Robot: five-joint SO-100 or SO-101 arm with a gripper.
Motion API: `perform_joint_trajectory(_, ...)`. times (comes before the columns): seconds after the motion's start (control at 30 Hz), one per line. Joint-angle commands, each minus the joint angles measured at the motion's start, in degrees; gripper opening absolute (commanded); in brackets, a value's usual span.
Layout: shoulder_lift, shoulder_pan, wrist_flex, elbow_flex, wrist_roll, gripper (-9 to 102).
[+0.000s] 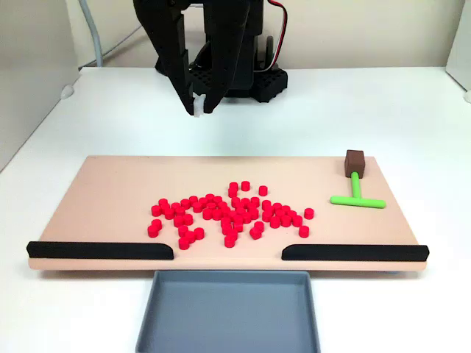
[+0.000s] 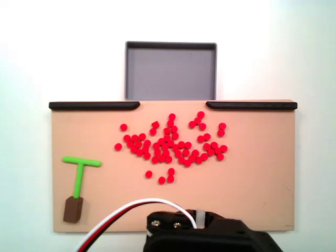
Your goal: Grasp a green tool by the dark brown handle.
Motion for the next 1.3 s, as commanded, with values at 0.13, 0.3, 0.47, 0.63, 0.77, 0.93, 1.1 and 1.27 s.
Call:
perform_joint_trajectory(0.13, 1.1, -0.8, 0.4, -0.2, -0.1, 0)
perform_joint_trajectory(0.3, 1.1, -0.8, 0.4, -0.2, -0.1, 0)
perform_joint_trajectory(0.47, 1.1, -0.9, 0.4, -0.2, 0.0, 0)
perform_joint_trajectory(0.63, 1.1, -1.1, 0.3, -0.2, 0.1, 0)
perform_joint_trajectory(0.77, 1.1, -1.1, 0.3, -0.2, 0.4, 0)
perform_joint_trajectory(0.93, 1.3, -1.1, 0.3, -0.4, 0.4, 0)
perform_joint_trajectory(1.1, 1.8, -0.8, 0.3, -0.8, 0.6, 0)
perform_joint_trajectory(1.27, 2.3, -1.1, 0.3, -0.8, 2.0, 0)
